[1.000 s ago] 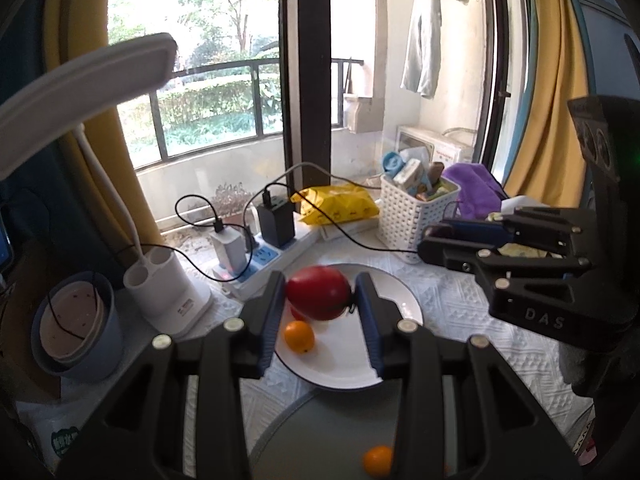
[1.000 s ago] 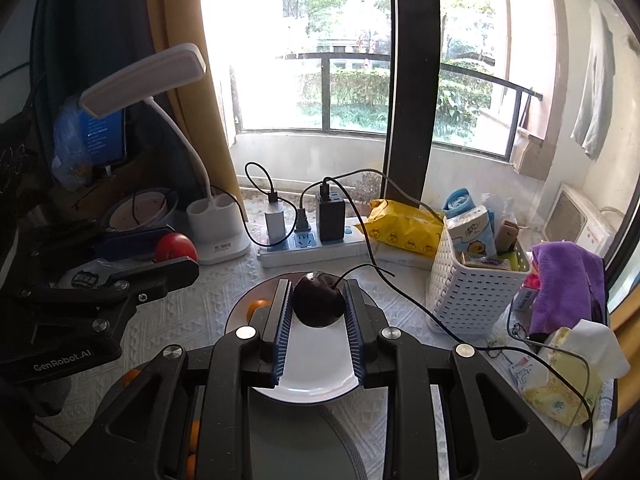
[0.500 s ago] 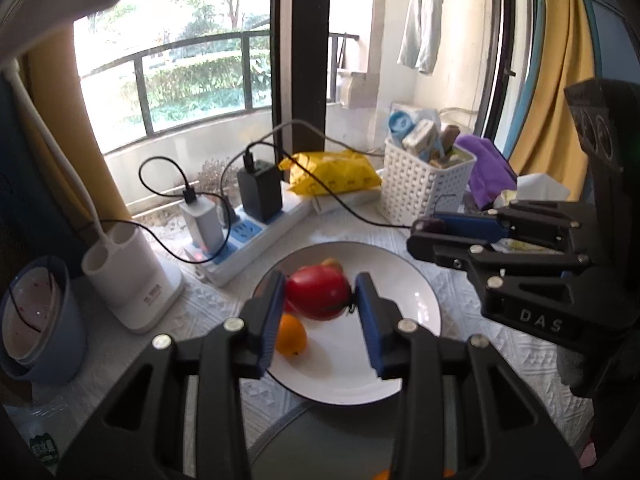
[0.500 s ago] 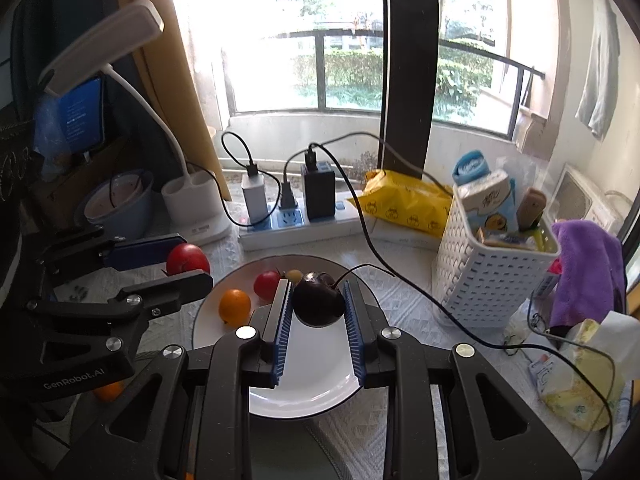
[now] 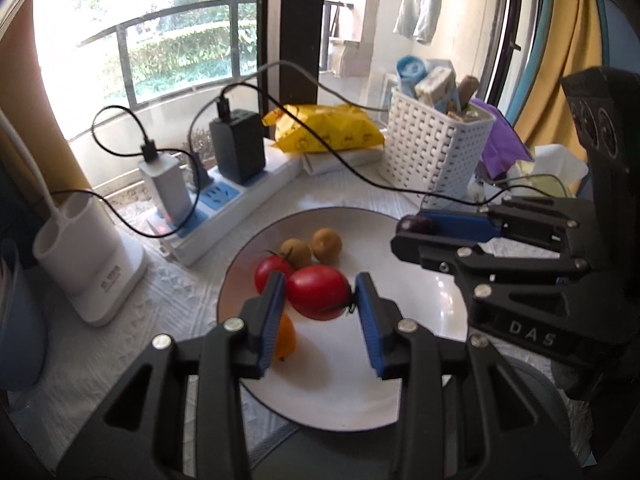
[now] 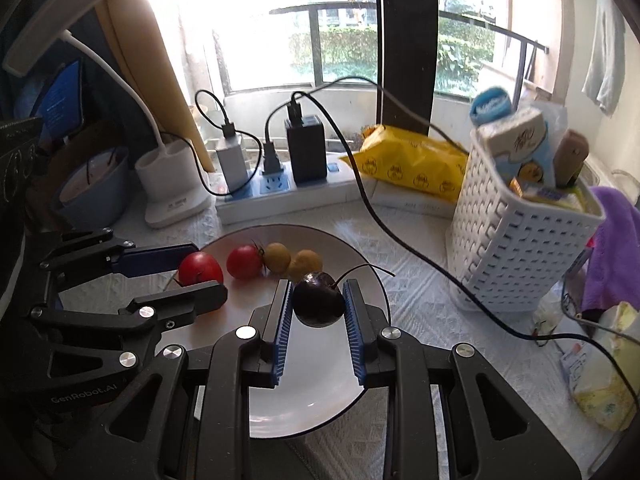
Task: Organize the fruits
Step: 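Lower the tomato onto the plate and open the left gripper while the right gripper releases the plum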
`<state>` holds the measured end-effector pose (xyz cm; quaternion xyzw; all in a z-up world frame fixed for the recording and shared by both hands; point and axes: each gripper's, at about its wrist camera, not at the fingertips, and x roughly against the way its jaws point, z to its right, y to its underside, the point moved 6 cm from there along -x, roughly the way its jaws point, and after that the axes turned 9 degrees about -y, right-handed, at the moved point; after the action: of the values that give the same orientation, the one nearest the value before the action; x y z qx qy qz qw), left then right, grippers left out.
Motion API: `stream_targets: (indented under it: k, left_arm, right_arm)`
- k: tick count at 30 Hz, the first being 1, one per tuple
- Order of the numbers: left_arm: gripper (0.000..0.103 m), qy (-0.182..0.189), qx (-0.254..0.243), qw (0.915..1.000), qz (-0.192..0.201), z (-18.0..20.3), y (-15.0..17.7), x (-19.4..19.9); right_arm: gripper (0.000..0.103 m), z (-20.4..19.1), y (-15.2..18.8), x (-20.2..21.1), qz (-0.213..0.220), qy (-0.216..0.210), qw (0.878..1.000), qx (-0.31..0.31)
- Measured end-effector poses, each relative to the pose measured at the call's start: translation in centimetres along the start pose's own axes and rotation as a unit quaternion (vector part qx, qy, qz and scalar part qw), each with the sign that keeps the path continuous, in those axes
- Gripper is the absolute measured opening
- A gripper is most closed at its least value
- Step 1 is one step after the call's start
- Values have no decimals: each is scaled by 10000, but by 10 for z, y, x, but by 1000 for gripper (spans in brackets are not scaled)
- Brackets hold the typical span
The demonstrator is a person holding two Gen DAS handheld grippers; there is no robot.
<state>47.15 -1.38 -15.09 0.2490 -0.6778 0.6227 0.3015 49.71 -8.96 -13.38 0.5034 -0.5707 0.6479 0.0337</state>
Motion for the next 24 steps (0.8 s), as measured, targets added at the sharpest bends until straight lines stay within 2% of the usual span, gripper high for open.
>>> stream_targets:
  k: [12,24]
  left_arm:
    - [38,83,27,9990,-435,6,8,-30]
    - [39,65,111,9990,-419,5,9,-26]
  right_arm:
    - [27,10,13,-28,-295,-35,9995,-112]
    - [28,12,16,-31,-356,74,9992,-159]
